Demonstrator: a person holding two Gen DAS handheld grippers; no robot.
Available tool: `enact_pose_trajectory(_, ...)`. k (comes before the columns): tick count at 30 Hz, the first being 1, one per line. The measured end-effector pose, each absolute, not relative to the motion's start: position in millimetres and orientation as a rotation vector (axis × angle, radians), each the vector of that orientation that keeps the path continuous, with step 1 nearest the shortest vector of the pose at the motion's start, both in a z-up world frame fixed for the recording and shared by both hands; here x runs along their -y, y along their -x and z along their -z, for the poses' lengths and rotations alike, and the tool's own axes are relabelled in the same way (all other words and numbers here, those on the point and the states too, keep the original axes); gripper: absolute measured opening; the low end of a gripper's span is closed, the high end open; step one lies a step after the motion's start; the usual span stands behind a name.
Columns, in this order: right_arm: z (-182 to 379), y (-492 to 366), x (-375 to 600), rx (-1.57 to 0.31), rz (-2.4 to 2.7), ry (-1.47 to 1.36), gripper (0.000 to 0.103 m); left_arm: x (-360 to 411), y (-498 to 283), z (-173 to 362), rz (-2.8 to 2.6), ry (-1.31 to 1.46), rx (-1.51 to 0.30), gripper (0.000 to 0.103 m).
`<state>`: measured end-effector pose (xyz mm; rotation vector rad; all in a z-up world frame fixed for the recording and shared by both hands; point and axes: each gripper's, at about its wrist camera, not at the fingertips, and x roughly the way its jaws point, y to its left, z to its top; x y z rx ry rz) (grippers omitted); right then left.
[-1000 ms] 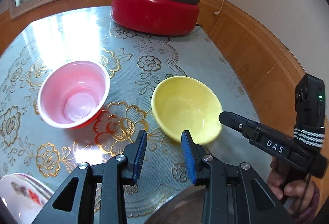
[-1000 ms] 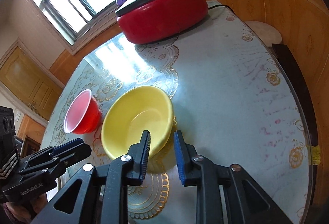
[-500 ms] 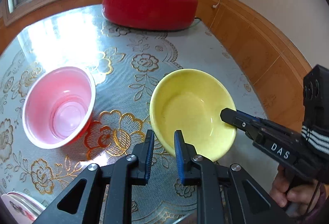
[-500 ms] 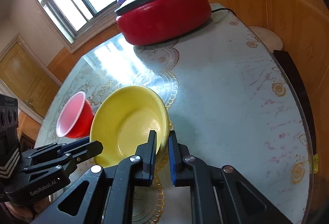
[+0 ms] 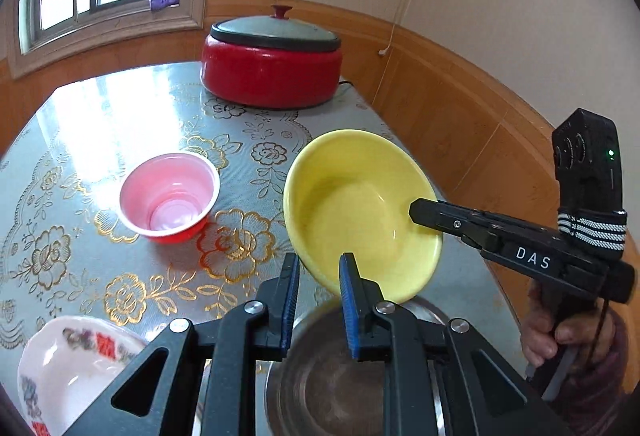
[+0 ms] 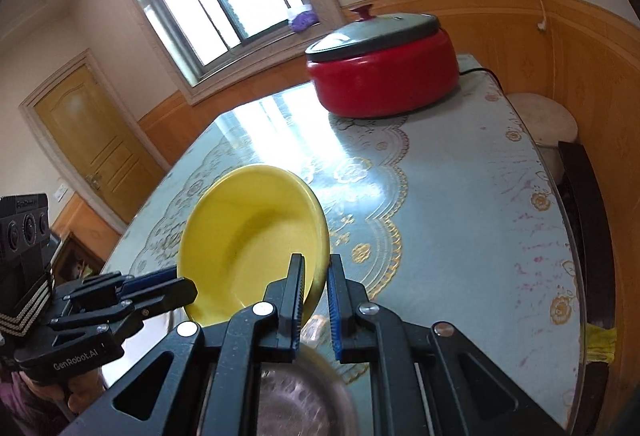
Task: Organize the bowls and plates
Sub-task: 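Carry the yellow bowl with the left tool and lower it into the steel bowl, then open the left tool to release the yellow bowl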
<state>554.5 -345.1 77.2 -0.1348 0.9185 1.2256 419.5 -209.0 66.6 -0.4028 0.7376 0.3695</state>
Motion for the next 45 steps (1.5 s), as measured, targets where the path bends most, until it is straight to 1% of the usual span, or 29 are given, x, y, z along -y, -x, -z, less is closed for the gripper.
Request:
enact_pose_trajectory(4, -77.4, -531.5, 360.7, -0.917, -1.278, 0.183, 0.010, 226.7, -389.6, -64.5, -0.336, 0.401, -0.733, 0.020)
enact_pose_trajectory(11, -55.2, -502.3, 379.9, -0.994, -1.311, 0.291, 0.010, 253.0, -359.2, -38.1, -0.318, 0.434, -0.801, 0.020)
enact_pose_trajectory(17, -38.5, -489.6, 383.5, -1.041, -1.311, 0.389, 0.012, 267.9, -347.6, -22.3, -0.312, 0.453, -0.853, 0.020)
enact_pose_trajectory(18, -35.8, -489.3, 383.0, -1.049, -1.308, 0.405, 0.013, 268.4, -347.1, -20.6, -0.313, 0.457, -0.857, 0.023)
enact_pose_trajectory(24, -20.9, -482.6, 378.3, -1.051, -1.255, 0.502, 0.015, 270.9, -346.6, -16.8, -0.320, 0.459, -0.864, 0.024)
enact_pose_trajectory(37, -17.1, -477.6, 372.4, -0.995, -1.179, 0.567, 0.014, 270.6, -348.1, -14.4, -0.315, 0.454, -0.849, 0.024)
enact_pose_trajectory(39, -18.6, -479.3, 373.6, -0.996, -1.178, 0.552, 0.014, 269.8, -345.4, -15.8, -0.316, 0.460, -0.838, 0.026)
enact_pose_trajectory(42, -22.7, -482.4, 375.7, -0.999, -1.178, 0.527, 0.016, 268.8, -342.6, -19.5, -0.330, 0.456, -0.822, 0.030)
enact_pose_trajectory(45, -27.7, -484.3, 376.4, -0.995, -1.183, 0.503, 0.019, 268.2, -341.5, -22.2, -0.333, 0.456, -0.811, 0.031)
